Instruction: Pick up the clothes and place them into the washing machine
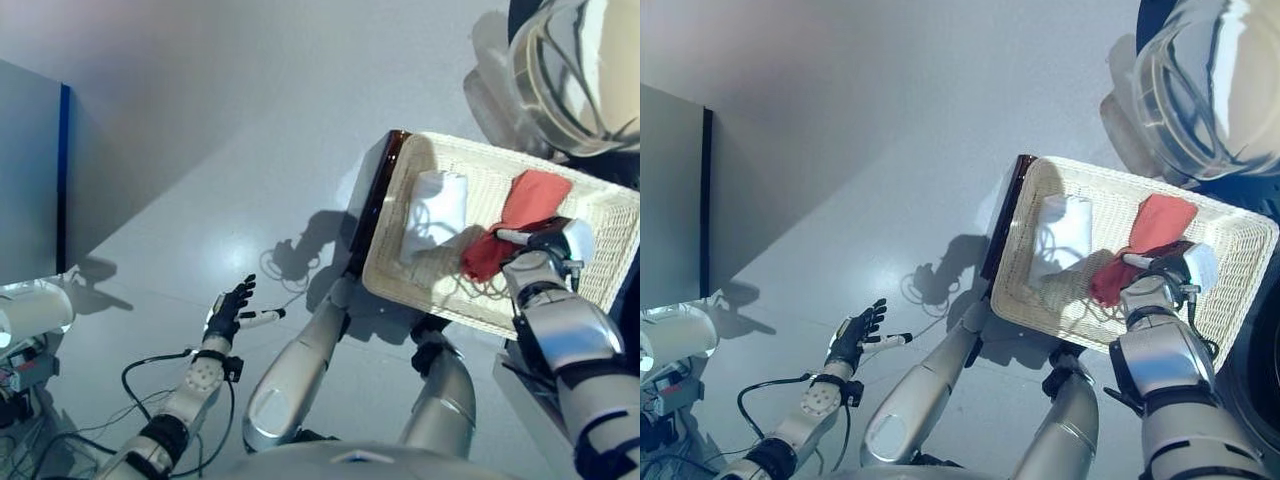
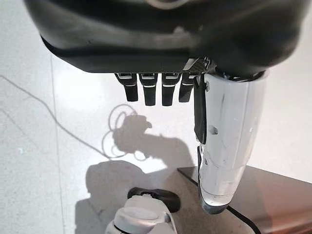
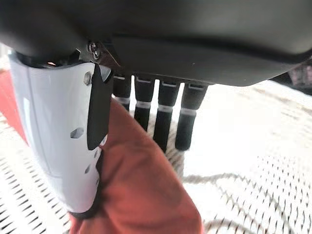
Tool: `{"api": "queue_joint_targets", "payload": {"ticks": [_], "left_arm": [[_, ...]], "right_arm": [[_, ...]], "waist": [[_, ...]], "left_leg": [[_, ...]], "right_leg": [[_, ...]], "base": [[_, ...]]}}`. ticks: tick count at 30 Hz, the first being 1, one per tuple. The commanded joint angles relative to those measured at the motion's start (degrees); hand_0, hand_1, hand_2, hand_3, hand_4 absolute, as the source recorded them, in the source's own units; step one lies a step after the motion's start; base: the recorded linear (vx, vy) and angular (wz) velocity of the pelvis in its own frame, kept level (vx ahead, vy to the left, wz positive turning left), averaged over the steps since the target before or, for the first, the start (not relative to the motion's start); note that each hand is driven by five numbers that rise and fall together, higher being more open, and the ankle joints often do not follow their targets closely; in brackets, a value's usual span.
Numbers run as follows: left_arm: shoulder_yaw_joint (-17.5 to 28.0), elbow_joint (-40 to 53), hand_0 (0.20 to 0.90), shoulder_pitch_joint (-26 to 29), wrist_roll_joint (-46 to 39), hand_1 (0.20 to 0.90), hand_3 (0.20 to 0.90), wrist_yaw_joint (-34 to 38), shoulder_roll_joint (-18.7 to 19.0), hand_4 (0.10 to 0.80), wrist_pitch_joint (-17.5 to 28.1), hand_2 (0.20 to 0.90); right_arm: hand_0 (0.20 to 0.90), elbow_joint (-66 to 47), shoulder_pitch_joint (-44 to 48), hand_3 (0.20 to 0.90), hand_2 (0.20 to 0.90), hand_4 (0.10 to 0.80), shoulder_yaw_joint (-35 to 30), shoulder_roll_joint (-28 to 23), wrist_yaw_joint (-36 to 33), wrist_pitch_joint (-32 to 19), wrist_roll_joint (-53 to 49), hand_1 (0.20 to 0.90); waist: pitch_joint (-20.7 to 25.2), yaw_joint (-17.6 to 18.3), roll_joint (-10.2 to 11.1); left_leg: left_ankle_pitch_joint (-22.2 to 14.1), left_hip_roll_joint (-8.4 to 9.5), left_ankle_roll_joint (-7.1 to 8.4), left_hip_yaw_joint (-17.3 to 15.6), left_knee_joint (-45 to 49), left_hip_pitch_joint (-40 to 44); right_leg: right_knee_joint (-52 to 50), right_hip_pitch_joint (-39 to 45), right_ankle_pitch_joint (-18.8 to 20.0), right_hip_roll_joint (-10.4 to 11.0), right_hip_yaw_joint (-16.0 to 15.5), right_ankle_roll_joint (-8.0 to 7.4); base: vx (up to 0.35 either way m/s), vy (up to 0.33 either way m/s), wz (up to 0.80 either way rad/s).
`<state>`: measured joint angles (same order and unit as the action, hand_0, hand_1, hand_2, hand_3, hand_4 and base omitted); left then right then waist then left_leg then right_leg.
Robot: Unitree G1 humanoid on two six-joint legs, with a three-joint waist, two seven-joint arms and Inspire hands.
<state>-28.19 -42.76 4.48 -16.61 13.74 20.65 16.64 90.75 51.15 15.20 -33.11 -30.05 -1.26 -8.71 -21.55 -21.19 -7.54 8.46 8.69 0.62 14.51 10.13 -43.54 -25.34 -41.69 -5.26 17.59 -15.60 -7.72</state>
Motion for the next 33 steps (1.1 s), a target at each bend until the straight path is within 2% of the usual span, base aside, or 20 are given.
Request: {"api": "queue_joint_targets", "payload": {"ticks": [1,9,10,11,13,15,17,20,21,22,23,27,33], "left_arm": [[2.19,-0.61,0.9,-1.25,-0.8,0.9,0.9,1.68,1.75,0.8,1.65,0.9],[2.86,-2.09,0.9,-2.99,-0.44,0.9,0.9,-0.1,1.76,0.8,1.11,0.9],[2.93,-2.67,0.9,-3.04,-0.22,0.9,0.9,-0.7,1.6,0.8,0.91,0.9],[3.16,-2.9,0.9,-3.43,-0.34,0.9,0.9,-1.63,1.67,0.8,0.78,0.9],[3.36,-3.09,0.9,-3.68,-0.28,0.9,0.9,-2.09,1.61,0.8,0.7,0.9],[4.19,-4.01,0.9,-4.07,0.37,0.9,0.9,-3.35,1.5,0.8,0.22,0.9],[4.48,-4.26,0.9,-4.26,0.48,0.9,0.9,-3.87,1.45,0.8,0.18,0.9],[5.44,-4.42,0.9,-5.06,0.9,0.9,0.9,-5.4,1.02,0.8,-0.19,0.9],[5.96,-4.19,0.9,-5.5,0.8,0.9,0.9,-5.58,0.99,0.8,-0.1,0.9],[6.5,-4.0,0.9,-5.66,0.82,0.9,0.9,-6.03,0.74,0.8,-0.29,0.9],[6.45,-3.97,0.9,-5.69,0.8,0.9,0.9,-6.07,0.9,0.8,-0.32,0.9],[6.95,-5.75,0.9,-5.42,0.25,0.9,0.9,-6.03,-0.96,0.8,-0.86,0.9],[6.7,-8.39,0.9,-6.34,-0.6,0.9,0.9,-7.61,-2.57,0.8,-0.71,0.9]], "right_arm": [[0.2,-1.52,-0.22,0.2,0.2,0.3,1.31,-2.33,-0.84,-0.18,1.9,0.2],[0.2,-1.86,-5.28,0.2,0.2,0.3,-0.87,-2.58,0.24,-0.62,1.03,0.2],[0.2,-1.79,-6.44,0.2,0.2,0.3,-1.84,-3.19,0.76,-0.84,0.33,0.2],[0.2,-1.78,-7.19,0.2,0.2,0.3,-3.56,-4.13,1.27,-1.4,-1.48,0.2],[0.2,-1.91,-7.91,0.2,0.2,0.3,-4.88,-4.92,1.67,-1.88,-2.99,0.2],[0.2,-2.65,-9.53,0.2,0.2,0.3,-10.0,-6.76,3.46,-4.3,-9.94,0.2],[0.2,-2.83,-10.25,0.2,0.2,0.3,-11.64,-7.01,4.89,-5.21,-12.79,0.2],[0.2,-3.35,-11.12,0.2,0.2,0.3,-18.57,-8.41,8.11,-8.06,-24.45,0.2],[0.2,-4.41,-11.04,0.2,0.2,0.3,-20.74,-8.05,8.55,-9.51,-28.9,0.2],[0.2,-6.55,-10.54,0.2,0.2,0.3,-24.79,-6.66,10.78,-13.05,-40.05,0.2],[0.2,-6.49,-10.78,0.2,0.2,0.3,-24.85,-6.6,11.11,-13.2,-40.45,0.2],[0.2,-11.22,-11.1,0.2,0.2,0.3,-30.36,-3.68,15.68,-17.51,-55.87,0.2],[0.2,-9.83,-7.29,0.2,0.2,0.3,-32.06,-8.92,18.19,-18.68,-59.7,0.2]], "waist": [[-1.7,-0.8,-1.82],[0.34,1.47,-1.66],[0.88,1.92,-1.79],[1.4,2.17,-2.7],[1.76,2.38,-3.01],[3.17,3.15,-3.91],[3.62,3.21,-4.26],[4.71,3.8,-5.07],[5.04,4.03,-5.44],[5.39,4.76,-5.97],[5.36,4.61,-5.83],[5.38,6.52,-6.78],[5.78,7.21,-9.28]], "left_leg": [[-6.88,2.02,0.3,-3.87,6.5,-2.89],[-7.26,0.88,0.42,-5.15,5.03,1.49],[-7.0,0.7,0.62,-5.32,4.28,2.41],[-4.91,0.48,0.58,-5.71,3.43,2.78],[-4.76,0.41,0.64,-5.88,2.9,3.44],[-4.47,0.36,0.75,-6.38,1.88,4.84],[-4.47,0.26,0.71,-6.47,1.55,5.55],[-4.59,0.03,0.58,-7.24,0.79,6.97],[-4.51,-0.13,0.65,-7.48,0.45,7.36],[-4.38,-0.37,0.75,-7.78,0.01,7.73],[-4.38,-0.41,0.76,-7.87,-0.07,7.87],[-4.24,-0.96,0.81,-8.77,-0.8,9.1],[-4.26,-1.11,0.82,-9.28,-1.02,9.71]], "right_leg": [[4.33,6.12,1.69,-2.1,1.95,0.83],[6.45,9.75,2.21,-2.69,2.9,0.98],[7.64,10.84,2.68,-2.86,3.02,0.89],[9.41,11.52,4.95,-2.67,2.73,1.11],[10.39,12.35,5.23,-2.73,2.74,1.05],[12.32,14.04,5.71,-2.82,3.4,0.8],[12.9,14.59,5.84,-2.88,3.71,0.75],[14.03,15.5,6.1,-3.08,4.28,0.73],[14.32,15.62,6.12,-3.16,4.63,0.73],[14.8,15.68,6.09,-3.45,5.28,0.8],[14.84,15.76,6.1,-3.47,5.39,0.81],[15.04,15.89,5.84,-4.28,7.01,1.07],[14.95,15.63,5.66,-4.53,7.92,1.35]], "base": [[0.0,0.0,0.0],[-0.005,-0.009,-0.07],[-0.119,0.04,-0.14],[-0.114,0.043,-0.15],[-0.068,0.027,-0.19],[-0.014,0.015,-0.23],[0.005,0.016,-0.17],[0.006,0.021,-0.2],[-0.021,0.03,-0.18],[-0.019,0.018,-0.23],[-0.023,0.01,-0.23],[-0.014,0.024,-0.24],[-0.015,-0.001,-0.18]]}}
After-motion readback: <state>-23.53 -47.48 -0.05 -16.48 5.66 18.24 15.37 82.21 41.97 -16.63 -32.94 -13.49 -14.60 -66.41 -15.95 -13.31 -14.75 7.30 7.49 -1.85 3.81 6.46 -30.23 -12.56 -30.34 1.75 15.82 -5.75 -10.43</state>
